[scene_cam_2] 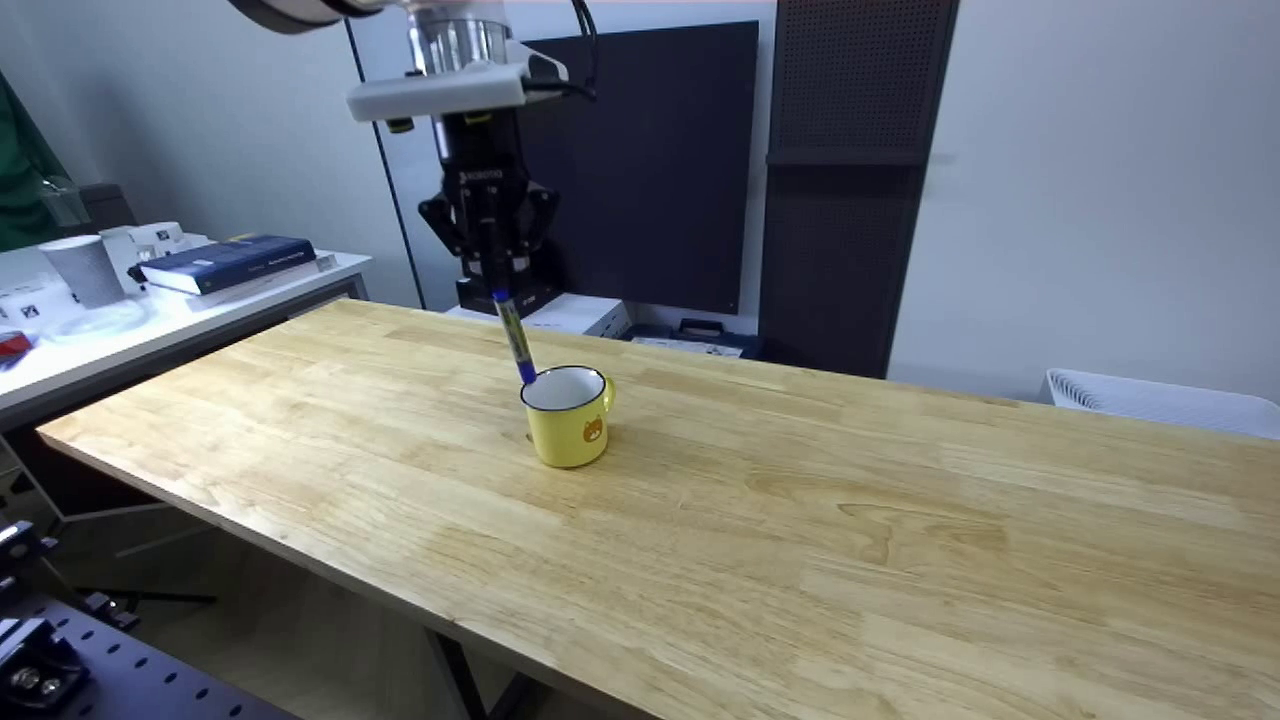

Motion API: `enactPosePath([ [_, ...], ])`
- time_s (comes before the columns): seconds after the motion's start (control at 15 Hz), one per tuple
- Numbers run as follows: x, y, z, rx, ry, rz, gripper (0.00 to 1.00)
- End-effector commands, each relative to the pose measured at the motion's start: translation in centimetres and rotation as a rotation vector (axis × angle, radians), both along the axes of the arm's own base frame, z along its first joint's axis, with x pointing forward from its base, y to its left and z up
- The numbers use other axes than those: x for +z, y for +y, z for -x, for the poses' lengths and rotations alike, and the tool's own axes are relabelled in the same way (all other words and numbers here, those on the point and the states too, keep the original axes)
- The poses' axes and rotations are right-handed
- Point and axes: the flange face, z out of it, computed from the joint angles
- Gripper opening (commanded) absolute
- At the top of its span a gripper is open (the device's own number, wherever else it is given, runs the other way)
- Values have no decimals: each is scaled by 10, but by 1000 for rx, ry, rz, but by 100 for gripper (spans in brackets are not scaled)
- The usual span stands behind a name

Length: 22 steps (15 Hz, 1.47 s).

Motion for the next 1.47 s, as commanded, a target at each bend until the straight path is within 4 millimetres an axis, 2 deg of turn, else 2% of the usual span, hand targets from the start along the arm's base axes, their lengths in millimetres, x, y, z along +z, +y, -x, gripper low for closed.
enactPosePath([
  [0.0,48,17,24,-9,-24,-5,5],
  [0.13,66,25,28,3,-37,0,5],
  [0.33,78,31,19,32,-127,21,5],
  [0.47,78,34,7,41,-258,31,5],
  [0.6,69,36,-1,43,-371,37,5],
  [0.8,39,34,-6,50,-513,72,5],
  [0.93,26,27,-9,56,-549,114,5],
  [1.0,13,26,-6,55,-549,127,5],
  [1.2,-26,39,16,53,-493,144,5],
  [1.4,-65,61,46,92,-392,125,5],
])
